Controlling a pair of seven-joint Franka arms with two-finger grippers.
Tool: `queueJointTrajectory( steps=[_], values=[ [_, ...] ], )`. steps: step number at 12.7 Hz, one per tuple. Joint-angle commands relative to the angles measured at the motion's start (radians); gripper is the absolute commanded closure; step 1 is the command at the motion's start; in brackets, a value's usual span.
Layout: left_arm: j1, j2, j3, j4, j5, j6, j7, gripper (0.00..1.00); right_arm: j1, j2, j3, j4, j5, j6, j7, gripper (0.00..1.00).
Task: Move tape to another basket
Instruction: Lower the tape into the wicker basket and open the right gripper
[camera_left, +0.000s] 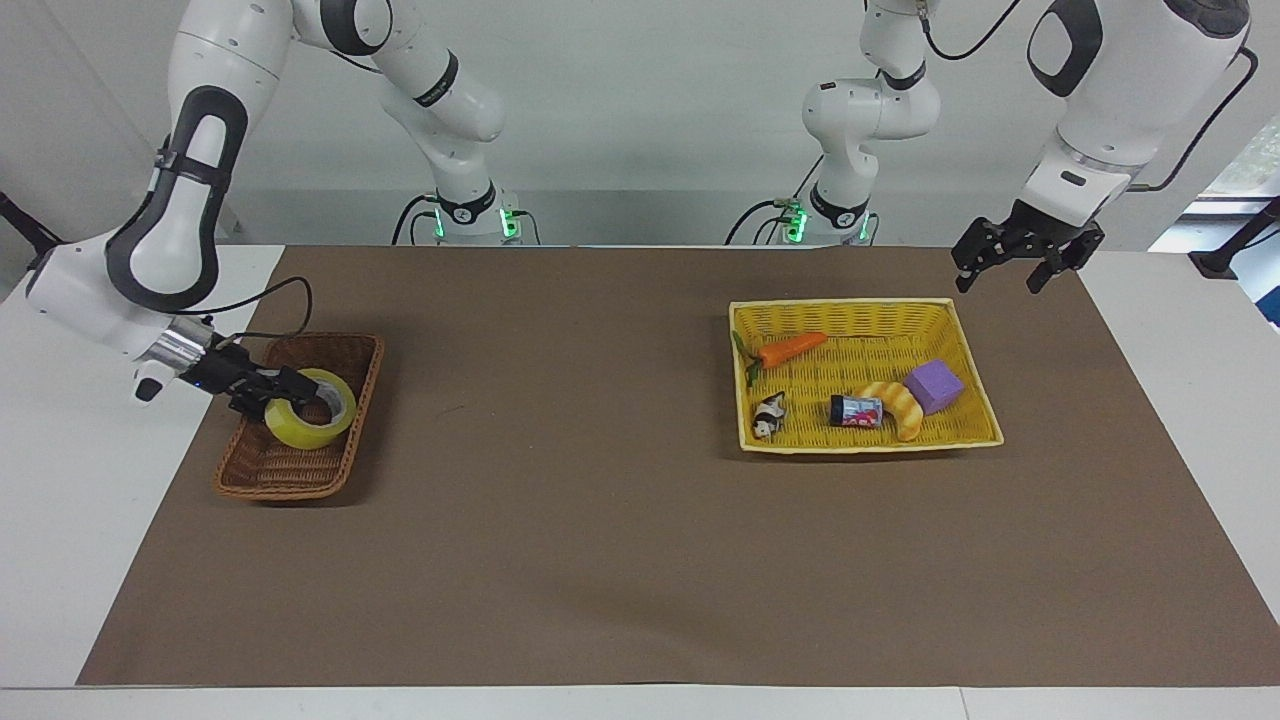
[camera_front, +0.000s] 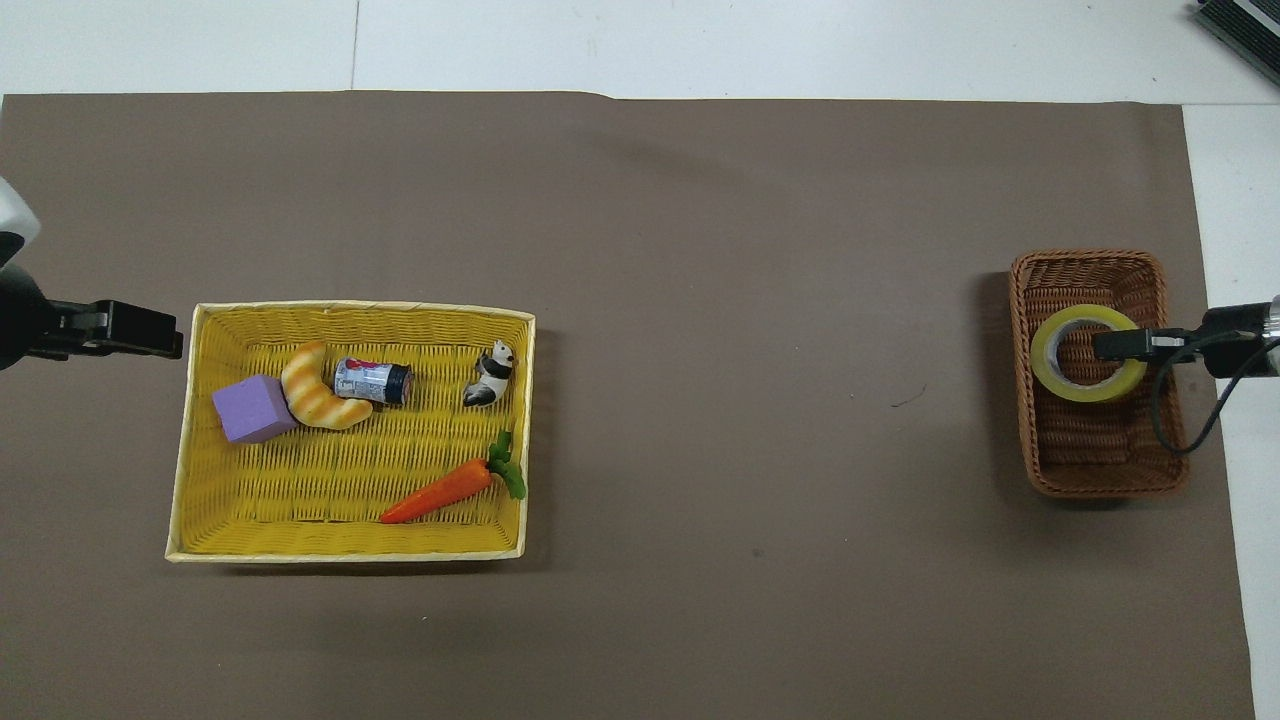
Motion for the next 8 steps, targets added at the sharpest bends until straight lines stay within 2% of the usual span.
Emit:
queueJointTrajectory(
  steps=[1, 6, 8],
  values=[
    [0.008, -0.001, -0.008, 0.017, 0.018, -0.028, -0.012, 0.00, -0.006, -0.009, 0.009, -0.012, -0.011, 0.018, -0.026, 0.00],
    [0.008, -0.001, -0.008, 0.017, 0.018, -0.028, -0.012, 0.00, -0.013, 0.004, 0.009, 0.027, -0.005, 0.018, -0.027, 0.00],
    [0.008, -0.001, -0.008, 0.017, 0.018, -0.028, -0.012, 0.00, -0.003, 0.014, 0.009, 0.095, -0.013, 0.020, -0.011, 0.00]
  ],
)
